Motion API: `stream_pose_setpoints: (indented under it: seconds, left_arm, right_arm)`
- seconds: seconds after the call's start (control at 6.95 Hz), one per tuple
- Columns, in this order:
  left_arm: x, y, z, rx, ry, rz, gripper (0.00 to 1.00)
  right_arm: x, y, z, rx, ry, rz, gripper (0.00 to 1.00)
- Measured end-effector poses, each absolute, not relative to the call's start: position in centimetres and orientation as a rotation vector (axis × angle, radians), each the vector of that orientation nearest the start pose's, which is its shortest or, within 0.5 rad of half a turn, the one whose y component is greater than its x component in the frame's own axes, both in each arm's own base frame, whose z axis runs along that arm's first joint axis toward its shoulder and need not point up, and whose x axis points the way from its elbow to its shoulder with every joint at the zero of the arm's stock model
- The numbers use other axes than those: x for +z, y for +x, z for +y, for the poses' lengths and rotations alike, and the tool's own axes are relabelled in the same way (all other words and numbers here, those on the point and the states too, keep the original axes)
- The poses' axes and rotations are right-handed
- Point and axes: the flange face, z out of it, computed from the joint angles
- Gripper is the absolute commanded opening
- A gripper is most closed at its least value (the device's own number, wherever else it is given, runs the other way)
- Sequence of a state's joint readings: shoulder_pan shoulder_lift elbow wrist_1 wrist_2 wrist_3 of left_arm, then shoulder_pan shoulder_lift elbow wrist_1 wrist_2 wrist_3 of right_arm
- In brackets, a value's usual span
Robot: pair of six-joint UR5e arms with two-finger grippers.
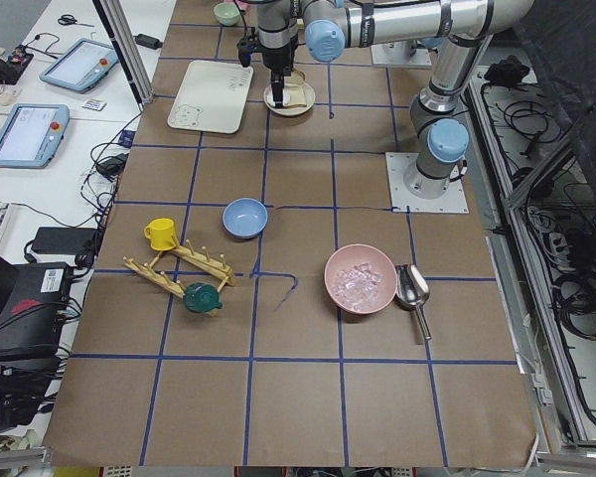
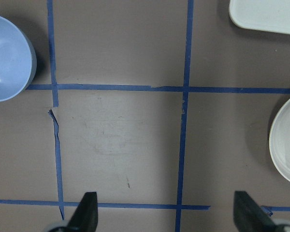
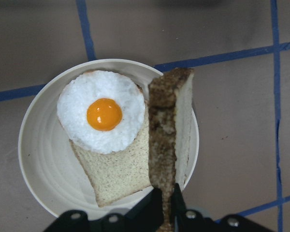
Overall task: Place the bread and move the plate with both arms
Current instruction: 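Carry the bread with the right gripper and lay it on the plate, then raise the right gripper away from the plate toward the back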
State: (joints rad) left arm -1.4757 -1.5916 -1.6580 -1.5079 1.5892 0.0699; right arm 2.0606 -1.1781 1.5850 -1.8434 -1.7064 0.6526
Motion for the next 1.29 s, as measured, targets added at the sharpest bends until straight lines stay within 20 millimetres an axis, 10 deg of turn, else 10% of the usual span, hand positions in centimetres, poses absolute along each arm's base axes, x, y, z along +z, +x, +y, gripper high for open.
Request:
stream_pose_setpoints:
  seconds: [0.29, 0.43, 0.86, 1.29]
  left_arm:
    - [44.2, -8.4, -50.4, 0.07, -0.038, 3.126, 1.0]
    - [44.1, -8.4, -50.4, 0.072, -0.036, 3.126, 1.0]
    - [44.2, -8.4, -50.4, 0.07, -0.031, 3.126, 1.0]
    - [43.8, -8.4, -50.6, 0.083, -0.031, 3.127, 1.0]
  right_arm:
    - [27.3, 39.5, -47.9, 0.067, 0.222, 3.299, 0.86]
    - [27.1, 39.6, -47.8, 0.063, 0.192, 3.297, 1.0]
    - [30.3, 37.9, -50.1, -0.075, 0.068, 3.224, 1.0]
    - [37.6, 22.3, -57.0, -0.054, 0.023, 3.138, 1.0]
